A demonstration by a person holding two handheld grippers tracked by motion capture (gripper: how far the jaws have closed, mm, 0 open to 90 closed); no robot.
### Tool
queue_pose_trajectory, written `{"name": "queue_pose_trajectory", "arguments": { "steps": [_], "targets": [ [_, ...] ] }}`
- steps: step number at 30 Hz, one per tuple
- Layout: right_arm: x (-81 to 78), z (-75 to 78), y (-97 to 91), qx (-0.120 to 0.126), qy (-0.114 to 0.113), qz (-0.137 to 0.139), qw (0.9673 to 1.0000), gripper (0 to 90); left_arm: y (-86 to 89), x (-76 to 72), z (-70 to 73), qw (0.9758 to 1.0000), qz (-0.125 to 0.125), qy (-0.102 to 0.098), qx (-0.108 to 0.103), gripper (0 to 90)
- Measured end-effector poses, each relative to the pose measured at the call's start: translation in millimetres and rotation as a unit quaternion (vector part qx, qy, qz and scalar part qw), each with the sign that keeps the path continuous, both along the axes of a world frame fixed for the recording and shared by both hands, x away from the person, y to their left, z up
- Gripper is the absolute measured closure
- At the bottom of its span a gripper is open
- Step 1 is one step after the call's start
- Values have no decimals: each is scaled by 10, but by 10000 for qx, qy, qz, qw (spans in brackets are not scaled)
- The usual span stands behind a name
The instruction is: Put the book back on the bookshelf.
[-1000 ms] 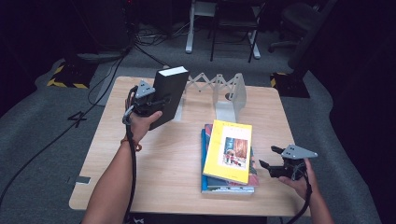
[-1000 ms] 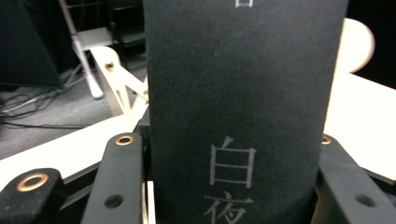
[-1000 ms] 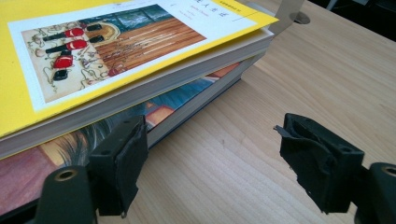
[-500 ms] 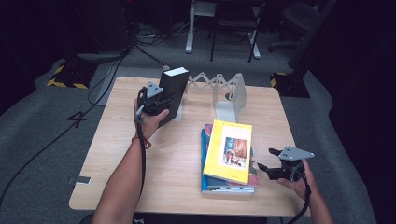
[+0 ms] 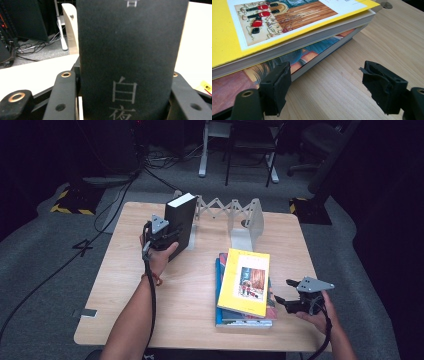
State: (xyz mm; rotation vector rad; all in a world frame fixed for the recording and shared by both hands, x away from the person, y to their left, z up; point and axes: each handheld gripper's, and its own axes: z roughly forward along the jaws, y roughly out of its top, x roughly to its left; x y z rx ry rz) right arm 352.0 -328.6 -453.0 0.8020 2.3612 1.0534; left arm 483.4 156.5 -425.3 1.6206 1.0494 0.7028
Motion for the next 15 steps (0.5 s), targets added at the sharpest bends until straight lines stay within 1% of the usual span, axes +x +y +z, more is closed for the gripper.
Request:
{"name": "queue_pose_trajectory", "arguments": {
  "steps": [6,11,15],
  "targets": [
    [7,-14,26,-48,34,21,10000,235,74,-87,-60,10000,-9,46,-80,531],
    [10,-26,35,-101,36,-3,9999,235,137,-153,-111,9999,-22,82,-90,530],
    [18,-33,27,-114,-12,-72,9999,240,182,-191,-177,9996,44,25,-265,529]
  ]
}}
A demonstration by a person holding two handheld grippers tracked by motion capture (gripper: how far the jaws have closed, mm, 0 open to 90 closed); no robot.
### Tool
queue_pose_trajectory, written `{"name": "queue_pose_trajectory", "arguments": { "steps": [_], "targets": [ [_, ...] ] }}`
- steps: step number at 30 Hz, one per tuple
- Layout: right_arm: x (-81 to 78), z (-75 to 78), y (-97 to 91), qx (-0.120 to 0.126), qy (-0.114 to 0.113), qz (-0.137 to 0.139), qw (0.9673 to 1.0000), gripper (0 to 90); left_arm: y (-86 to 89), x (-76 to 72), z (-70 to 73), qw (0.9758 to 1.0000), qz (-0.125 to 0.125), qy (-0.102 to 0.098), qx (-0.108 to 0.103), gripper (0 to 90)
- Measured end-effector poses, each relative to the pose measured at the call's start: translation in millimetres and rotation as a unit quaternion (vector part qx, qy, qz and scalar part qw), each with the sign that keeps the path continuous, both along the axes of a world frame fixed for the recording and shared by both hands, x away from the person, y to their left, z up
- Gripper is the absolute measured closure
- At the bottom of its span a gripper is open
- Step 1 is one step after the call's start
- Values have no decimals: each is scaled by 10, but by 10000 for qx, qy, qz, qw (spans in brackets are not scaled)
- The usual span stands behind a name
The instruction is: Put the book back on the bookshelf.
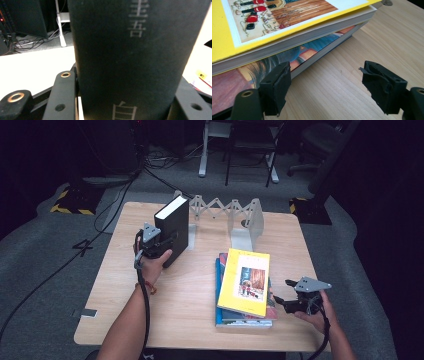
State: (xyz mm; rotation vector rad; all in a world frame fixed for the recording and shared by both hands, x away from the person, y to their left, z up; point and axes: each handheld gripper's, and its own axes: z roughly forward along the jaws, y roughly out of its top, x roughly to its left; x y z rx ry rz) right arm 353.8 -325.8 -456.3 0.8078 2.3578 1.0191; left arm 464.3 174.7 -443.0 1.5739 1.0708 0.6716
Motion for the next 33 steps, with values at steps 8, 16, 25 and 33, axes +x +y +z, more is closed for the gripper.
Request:
{"name": "queue_pose_trajectory", "arguments": {
  "steps": [8,16,25,33],
  "targets": [
    [6,-1,8,39,-6,-52,10000,242,-92,-97,-103,9989,385,-193,-195,530],
    [5,-10,37,-48,-40,-20,10000,243,-327,-113,-153,9950,933,-288,-221,530],
    [1,-21,41,-61,-73,-47,9999,246,-438,42,-184,9932,1122,-264,-182,528],
    [11,-39,36,-59,-25,-111,9999,245,-469,136,-145,9941,1069,-169,-5,514]
  ]
}}
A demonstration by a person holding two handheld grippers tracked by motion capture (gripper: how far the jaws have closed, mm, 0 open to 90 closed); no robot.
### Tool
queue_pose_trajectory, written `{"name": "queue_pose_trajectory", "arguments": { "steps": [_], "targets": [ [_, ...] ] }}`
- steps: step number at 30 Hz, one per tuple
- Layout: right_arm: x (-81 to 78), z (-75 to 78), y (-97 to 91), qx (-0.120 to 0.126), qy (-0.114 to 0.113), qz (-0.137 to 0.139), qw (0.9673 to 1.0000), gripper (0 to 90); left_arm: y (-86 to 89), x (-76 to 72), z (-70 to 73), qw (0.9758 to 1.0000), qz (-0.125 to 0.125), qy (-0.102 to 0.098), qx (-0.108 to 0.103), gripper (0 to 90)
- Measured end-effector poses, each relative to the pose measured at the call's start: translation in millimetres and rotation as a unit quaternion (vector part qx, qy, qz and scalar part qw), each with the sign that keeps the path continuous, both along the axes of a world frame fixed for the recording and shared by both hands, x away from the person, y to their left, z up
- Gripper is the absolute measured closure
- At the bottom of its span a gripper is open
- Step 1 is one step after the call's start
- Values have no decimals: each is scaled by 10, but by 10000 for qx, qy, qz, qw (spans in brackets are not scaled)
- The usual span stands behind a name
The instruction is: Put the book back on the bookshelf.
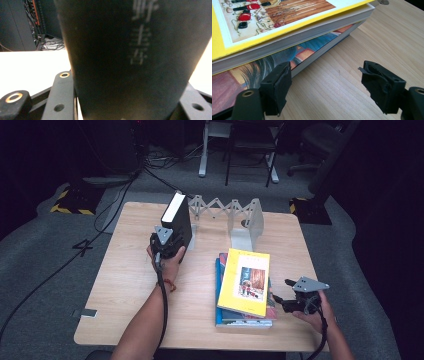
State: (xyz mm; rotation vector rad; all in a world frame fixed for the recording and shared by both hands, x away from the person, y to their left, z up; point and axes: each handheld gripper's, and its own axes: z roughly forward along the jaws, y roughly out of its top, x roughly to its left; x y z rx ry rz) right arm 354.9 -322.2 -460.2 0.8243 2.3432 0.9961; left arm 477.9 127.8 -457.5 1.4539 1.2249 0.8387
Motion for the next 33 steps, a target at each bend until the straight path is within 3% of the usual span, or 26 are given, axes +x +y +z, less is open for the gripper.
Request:
{"name": "queue_pose_trajectory", "arguments": {
  "steps": [9,17,25,29,33],
  "targets": [
    [-1,-14,-7,-7,-3,-18,10000,245,-20,-31,22,9994,-53,203,276,406],
    [3,-22,-12,5,26,-23,10000,244,85,-81,-53,9987,-265,413,97,347],
    [8,-30,-20,-19,24,-18,10000,243,215,-178,-81,9969,-642,448,124,299],
    [9,-34,-20,-1,45,-35,10000,243,208,-257,-114,9945,-799,556,378,310],
    [15,-40,-23,10,56,-42,10000,244,191,-302,-192,9903,-850,805,746,346]
  ]
}}
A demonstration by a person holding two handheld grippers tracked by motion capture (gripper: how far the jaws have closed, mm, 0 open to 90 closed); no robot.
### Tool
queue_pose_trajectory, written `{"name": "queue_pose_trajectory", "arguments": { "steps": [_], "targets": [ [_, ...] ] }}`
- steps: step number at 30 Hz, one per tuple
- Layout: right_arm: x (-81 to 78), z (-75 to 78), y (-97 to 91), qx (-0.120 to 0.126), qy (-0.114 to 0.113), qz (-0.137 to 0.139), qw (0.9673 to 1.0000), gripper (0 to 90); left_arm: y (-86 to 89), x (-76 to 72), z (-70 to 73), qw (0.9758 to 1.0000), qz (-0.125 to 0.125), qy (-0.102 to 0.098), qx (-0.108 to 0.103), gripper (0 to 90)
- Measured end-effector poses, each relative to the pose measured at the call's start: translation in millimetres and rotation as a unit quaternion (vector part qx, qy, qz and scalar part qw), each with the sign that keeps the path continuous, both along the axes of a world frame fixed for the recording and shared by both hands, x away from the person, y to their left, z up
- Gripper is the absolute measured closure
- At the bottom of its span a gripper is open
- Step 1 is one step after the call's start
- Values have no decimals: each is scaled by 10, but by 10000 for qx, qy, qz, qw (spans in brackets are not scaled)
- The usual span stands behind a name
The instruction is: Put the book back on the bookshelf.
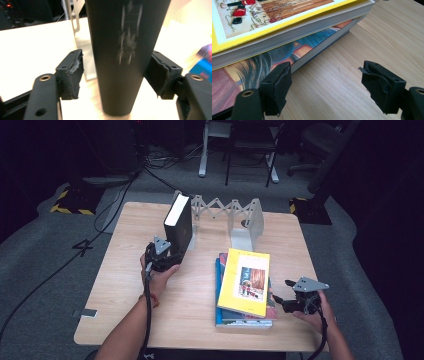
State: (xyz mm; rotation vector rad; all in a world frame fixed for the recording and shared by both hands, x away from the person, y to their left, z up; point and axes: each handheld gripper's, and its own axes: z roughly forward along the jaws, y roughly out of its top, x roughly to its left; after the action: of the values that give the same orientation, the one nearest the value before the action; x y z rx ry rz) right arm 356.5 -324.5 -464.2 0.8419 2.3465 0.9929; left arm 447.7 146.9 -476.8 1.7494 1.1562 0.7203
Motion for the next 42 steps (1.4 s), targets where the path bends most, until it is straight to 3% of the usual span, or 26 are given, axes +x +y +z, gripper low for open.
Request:
{"name": "queue_pose_trajectory", "arguments": {
  "steps": [2,4,5,9,12,19,28,38,42],
  "targets": [
    [4,-3,-2,12,30,-3,10000,244,-21,7,-30,9999,34,34,150,377],
    [6,-4,-5,13,42,-10,10000,244,-30,15,-53,10000,-16,64,38,421],
    [5,-4,-4,6,41,-16,10000,245,-43,24,-60,9999,-26,83,81,471],
    [4,-7,-5,2,21,-11,10000,247,-128,52,-65,9993,267,60,237,499],
    [8,-15,-10,0,33,-24,10000,247,-165,93,-66,9990,400,72,172,520],
    [13,-24,-17,6,44,-15,10000,248,-358,226,-54,9957,910,113,130,530],
    [14,-32,-21,8,44,-23,10000,248,-384,365,-28,9935,1115,230,24,528],
    [13,-37,-23,13,41,-25,10000,252,-344,513,-4,9891,1426,336,-168,525],
    [14,-39,-25,17,47,-23,10000,253,-355,535,5,9880,1499,360,-118,524]
  ]
}}
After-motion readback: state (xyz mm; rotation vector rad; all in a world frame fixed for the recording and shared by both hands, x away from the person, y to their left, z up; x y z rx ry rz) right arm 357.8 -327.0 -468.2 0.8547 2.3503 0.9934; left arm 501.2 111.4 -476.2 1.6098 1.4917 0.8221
